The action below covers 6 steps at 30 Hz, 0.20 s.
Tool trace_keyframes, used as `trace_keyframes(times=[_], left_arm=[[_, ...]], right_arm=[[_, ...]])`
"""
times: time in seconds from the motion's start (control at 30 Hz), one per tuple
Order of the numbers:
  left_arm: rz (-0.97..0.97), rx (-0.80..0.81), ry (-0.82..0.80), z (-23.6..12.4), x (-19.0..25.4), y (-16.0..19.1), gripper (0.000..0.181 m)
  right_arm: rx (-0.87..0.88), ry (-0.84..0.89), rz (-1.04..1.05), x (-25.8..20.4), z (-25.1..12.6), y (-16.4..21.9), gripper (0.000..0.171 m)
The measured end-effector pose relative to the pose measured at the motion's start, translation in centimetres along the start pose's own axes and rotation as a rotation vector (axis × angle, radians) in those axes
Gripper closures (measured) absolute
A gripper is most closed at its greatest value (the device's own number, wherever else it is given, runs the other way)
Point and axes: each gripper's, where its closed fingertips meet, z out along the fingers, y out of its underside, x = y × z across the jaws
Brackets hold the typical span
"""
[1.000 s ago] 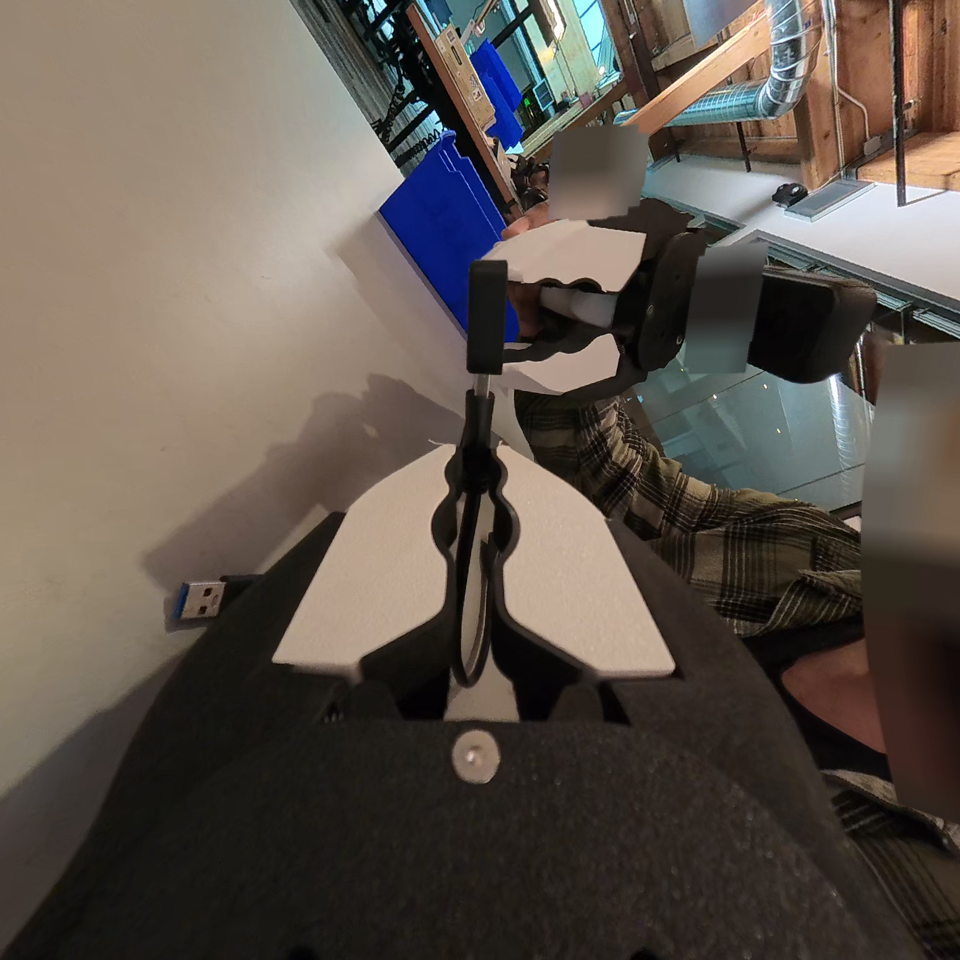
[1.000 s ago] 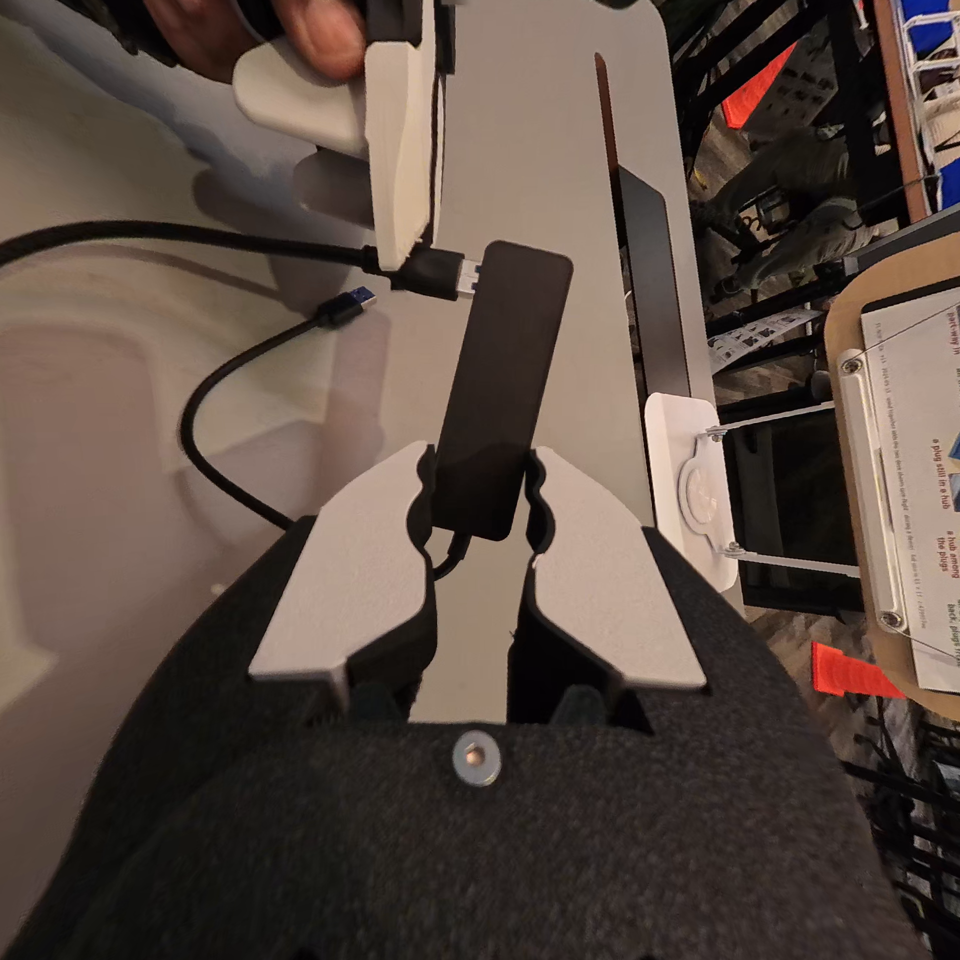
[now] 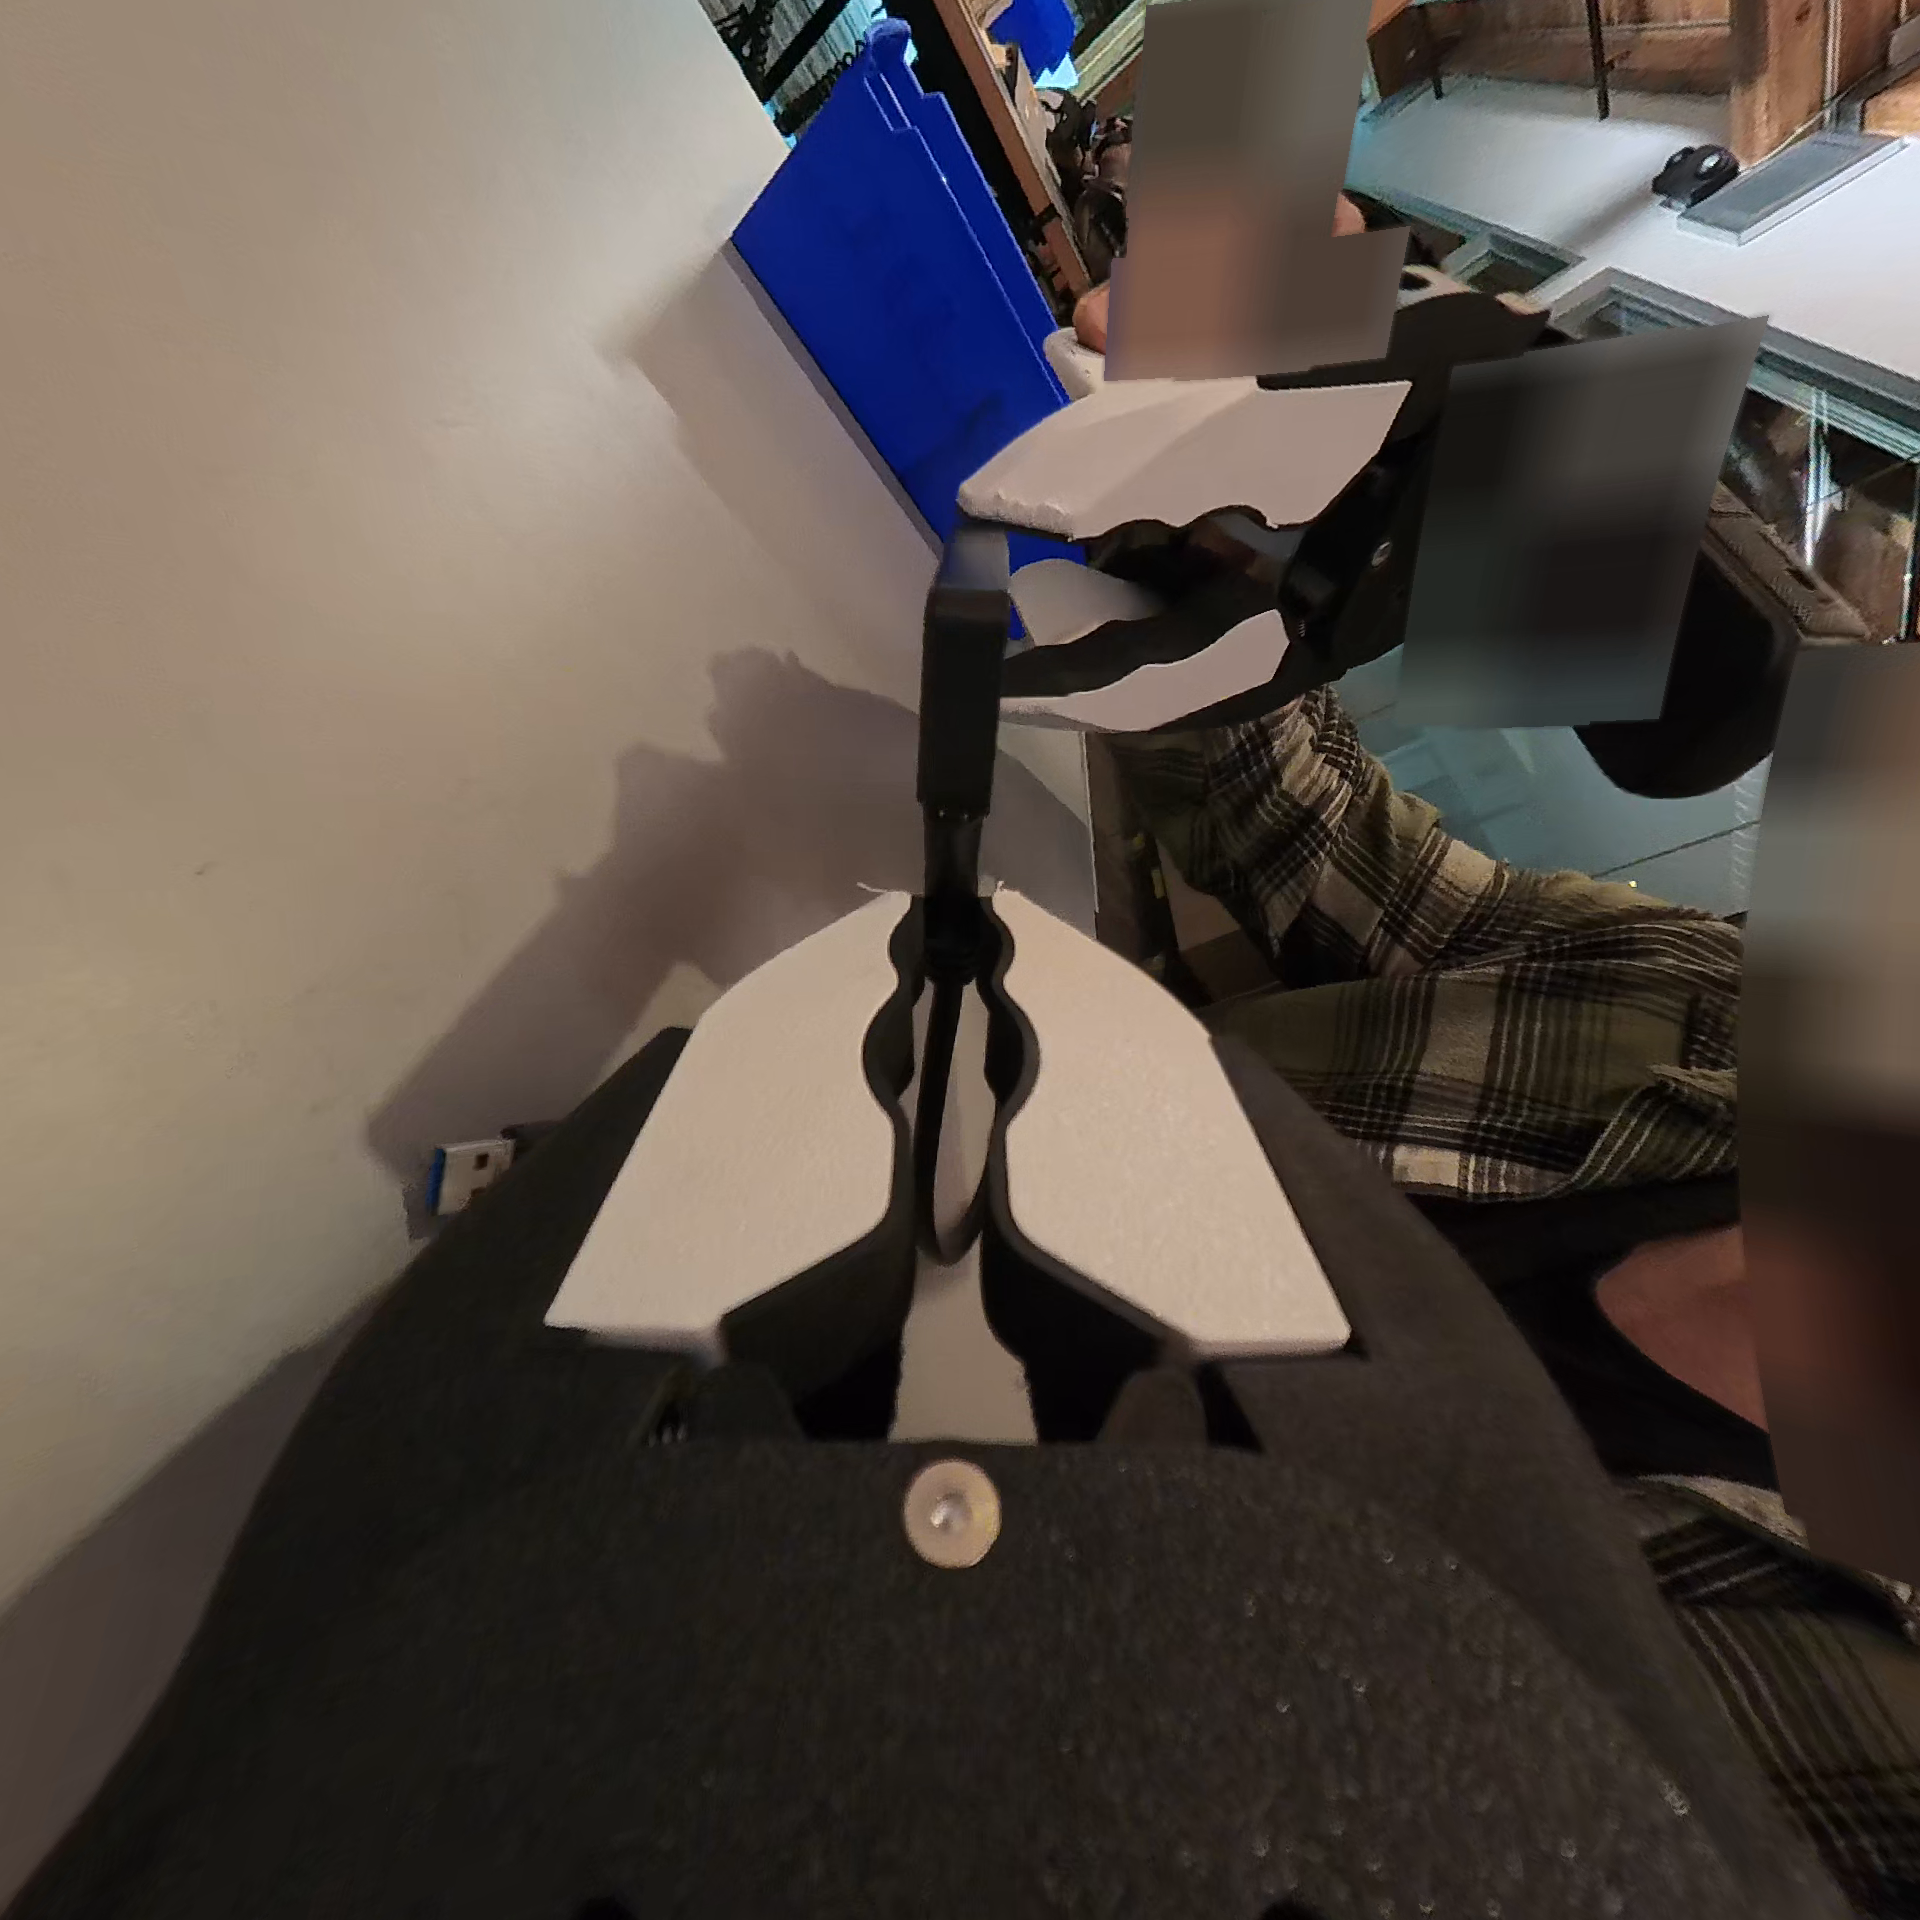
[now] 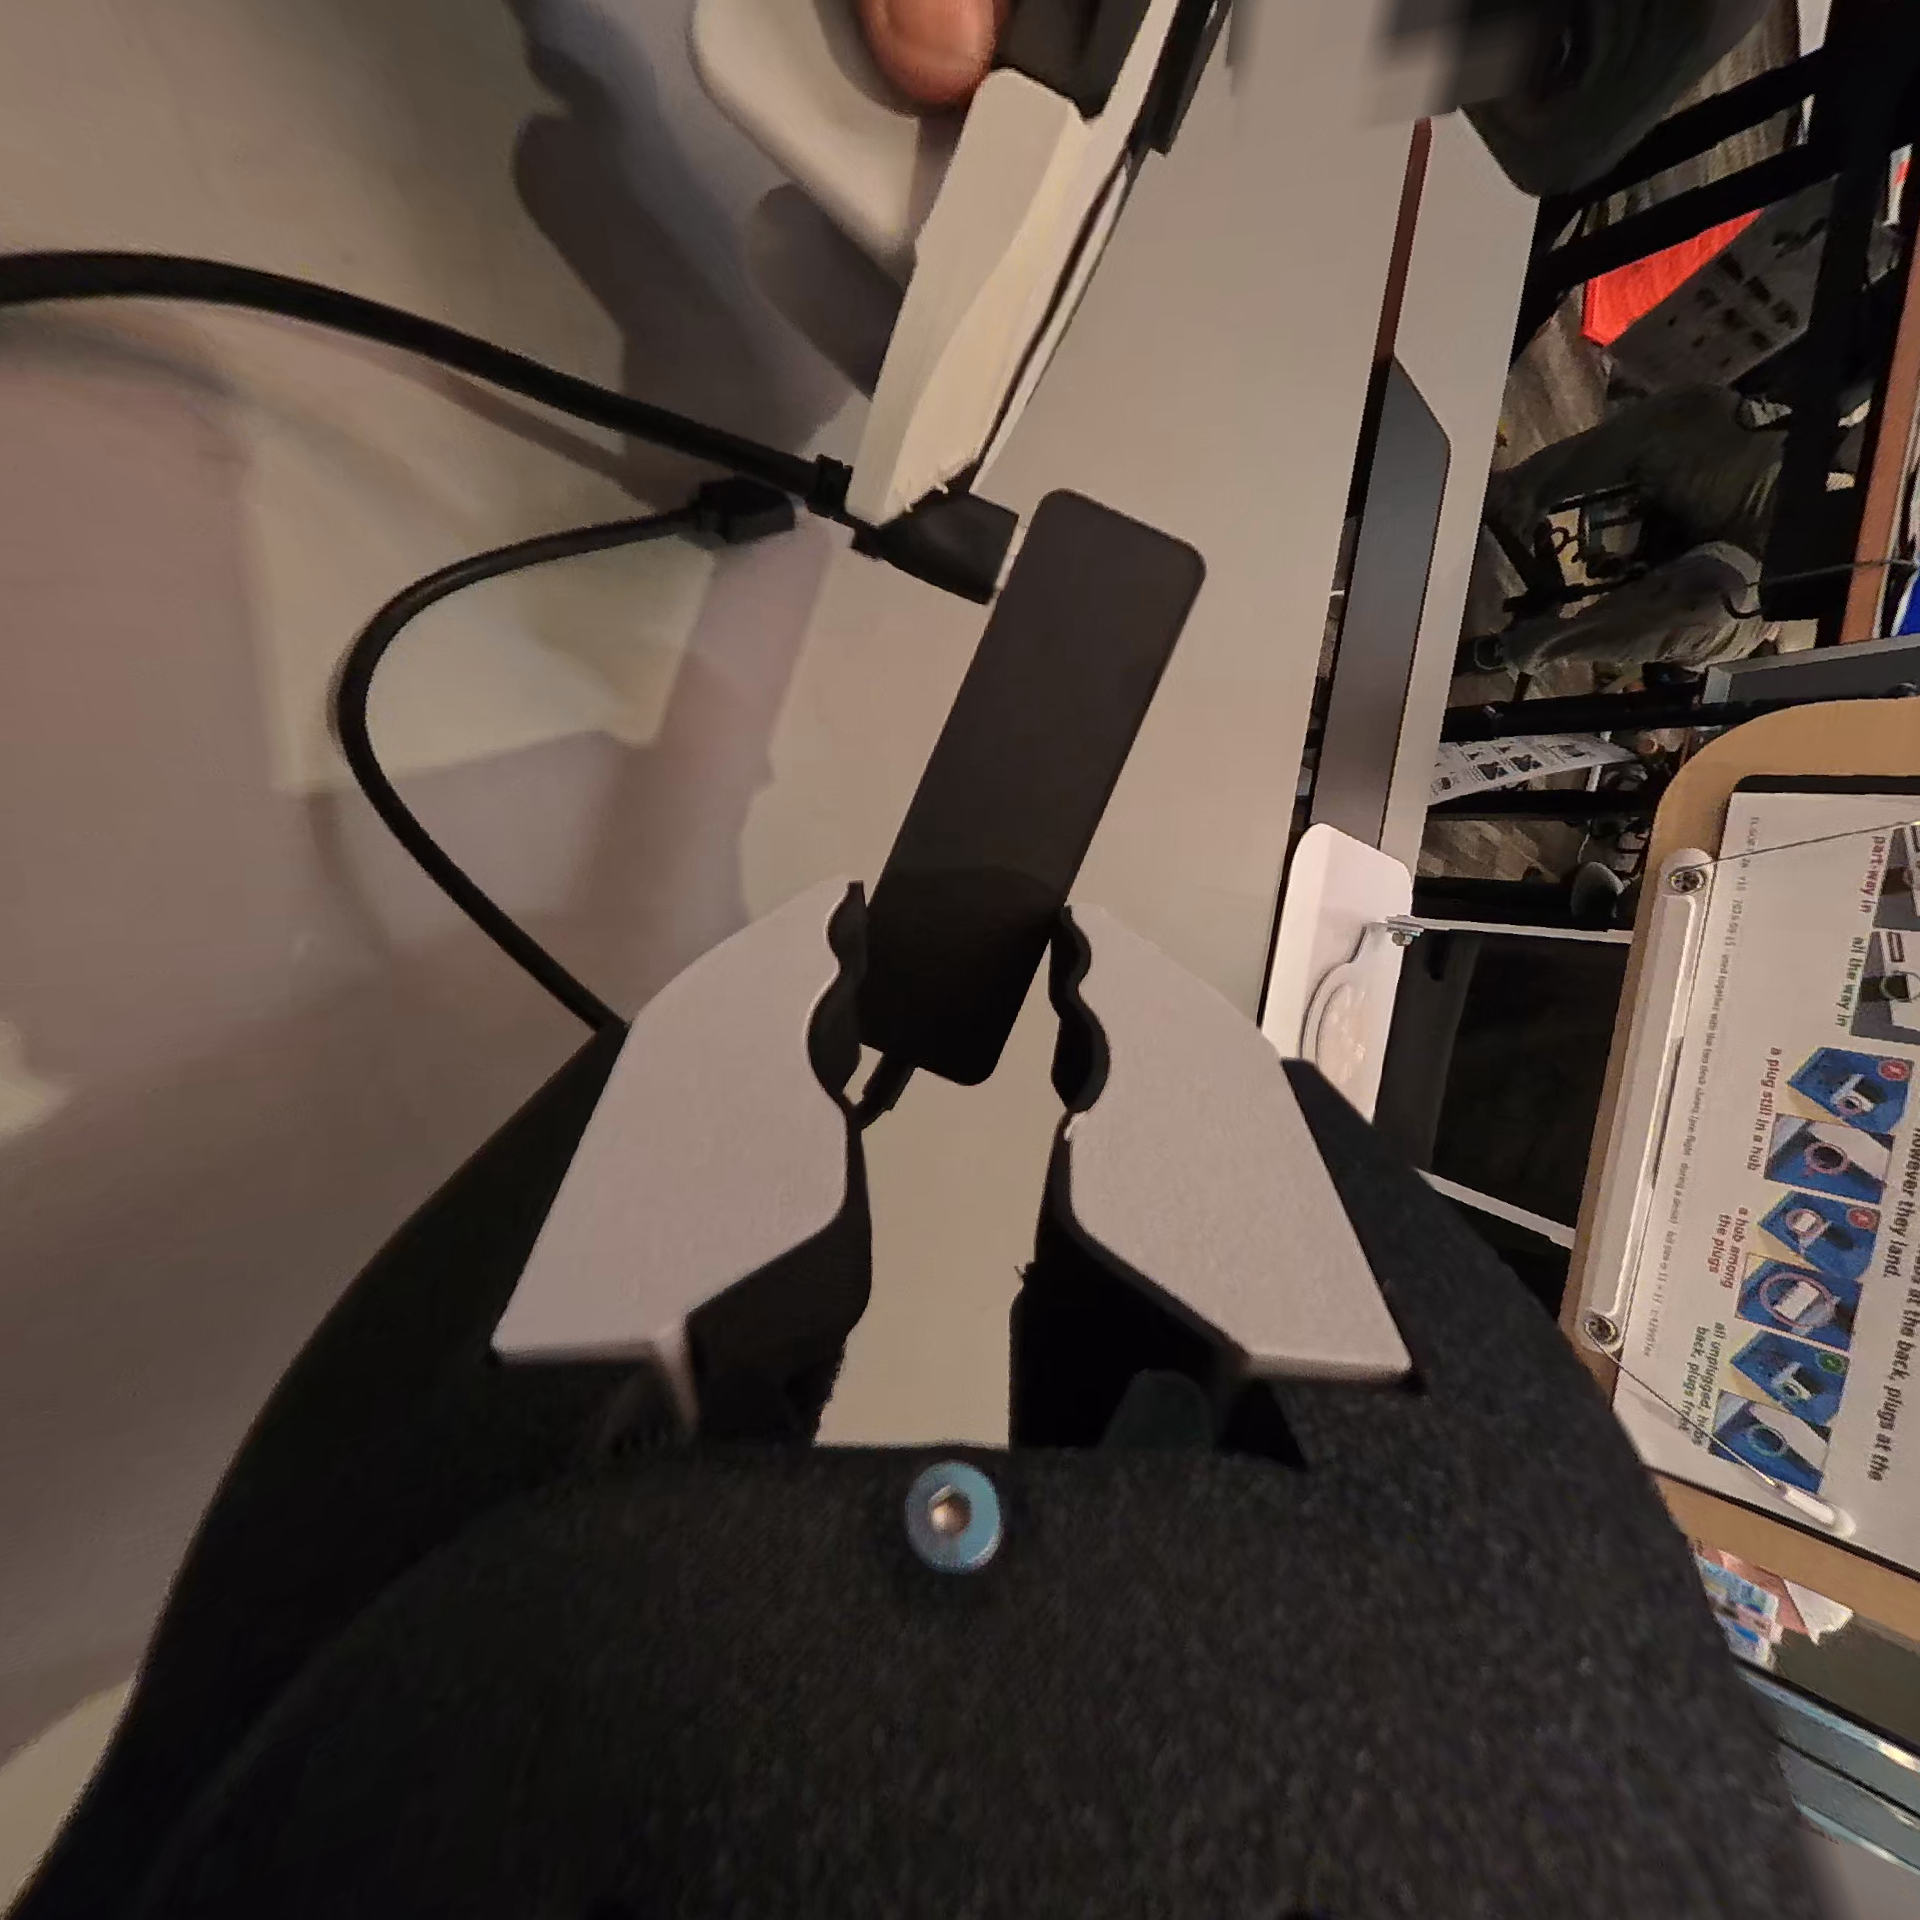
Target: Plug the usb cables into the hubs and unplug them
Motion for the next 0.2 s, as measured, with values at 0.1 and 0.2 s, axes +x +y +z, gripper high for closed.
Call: trace_keyframes(times=[0.1, 0.2], left_arm=[[0.007, -0.008, -0.005, 0.01, 0.11, 0.05, 0.174], [0.002, -0.025, 0.006, 0.31, 0.19, 0.31, 0.173]], right_arm=[[-0.01, -0.003, -0.026, -0.25, -0.11, -0.01, 0.137], [-0.01, -0.021, -0.006, -0.27, -0.09, 0.23, 0.137]])
